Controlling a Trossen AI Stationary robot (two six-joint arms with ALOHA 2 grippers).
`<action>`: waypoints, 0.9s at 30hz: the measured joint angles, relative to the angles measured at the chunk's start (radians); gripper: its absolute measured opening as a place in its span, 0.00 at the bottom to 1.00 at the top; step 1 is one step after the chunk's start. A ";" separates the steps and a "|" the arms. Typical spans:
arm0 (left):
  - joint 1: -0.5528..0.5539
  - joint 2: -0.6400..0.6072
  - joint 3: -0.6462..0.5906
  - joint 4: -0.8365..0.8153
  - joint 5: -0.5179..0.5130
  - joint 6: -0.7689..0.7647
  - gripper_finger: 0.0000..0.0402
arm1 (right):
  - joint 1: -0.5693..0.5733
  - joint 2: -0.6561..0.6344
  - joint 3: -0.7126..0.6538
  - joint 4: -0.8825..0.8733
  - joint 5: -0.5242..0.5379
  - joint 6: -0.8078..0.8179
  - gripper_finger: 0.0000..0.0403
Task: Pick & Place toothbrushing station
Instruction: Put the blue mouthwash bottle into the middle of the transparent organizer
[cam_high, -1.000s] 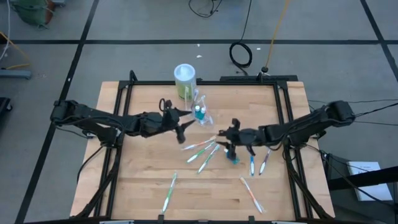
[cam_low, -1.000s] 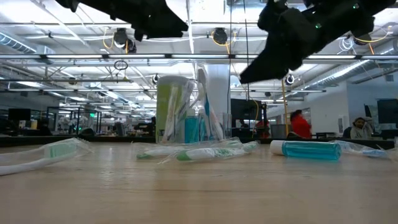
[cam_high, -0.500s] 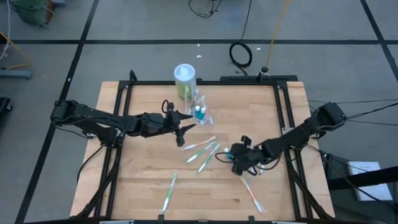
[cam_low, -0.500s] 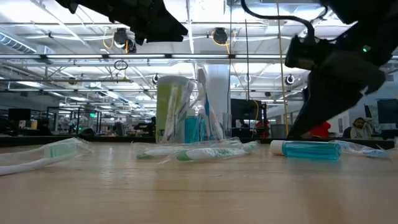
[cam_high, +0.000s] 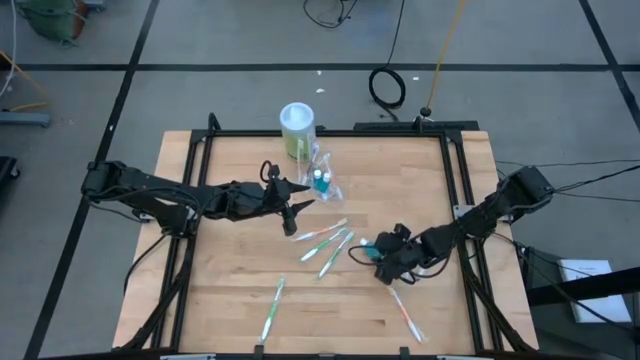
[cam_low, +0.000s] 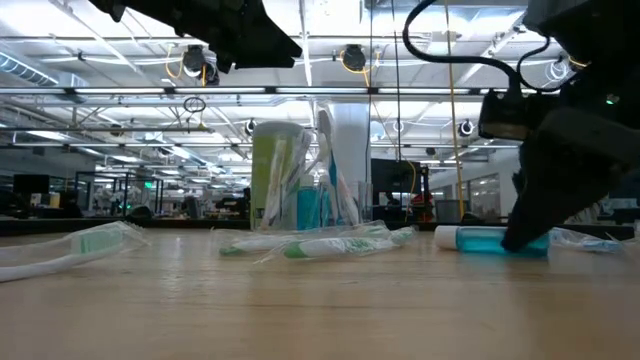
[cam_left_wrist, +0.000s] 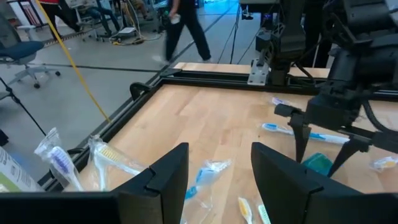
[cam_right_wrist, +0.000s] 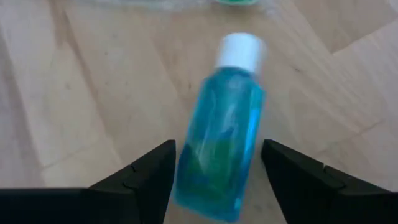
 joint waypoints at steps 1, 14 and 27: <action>0.000 0.000 0.000 0.000 0.000 -0.001 0.44 | 0.000 -0.002 -0.016 0.020 0.000 0.019 0.59; 0.000 0.000 0.000 0.000 0.000 -0.022 0.44 | -0.003 -0.003 -0.111 0.099 0.002 -0.121 0.37; -0.005 0.017 0.002 0.001 0.264 -0.091 0.44 | -0.109 0.002 -0.115 0.546 0.046 -0.636 0.37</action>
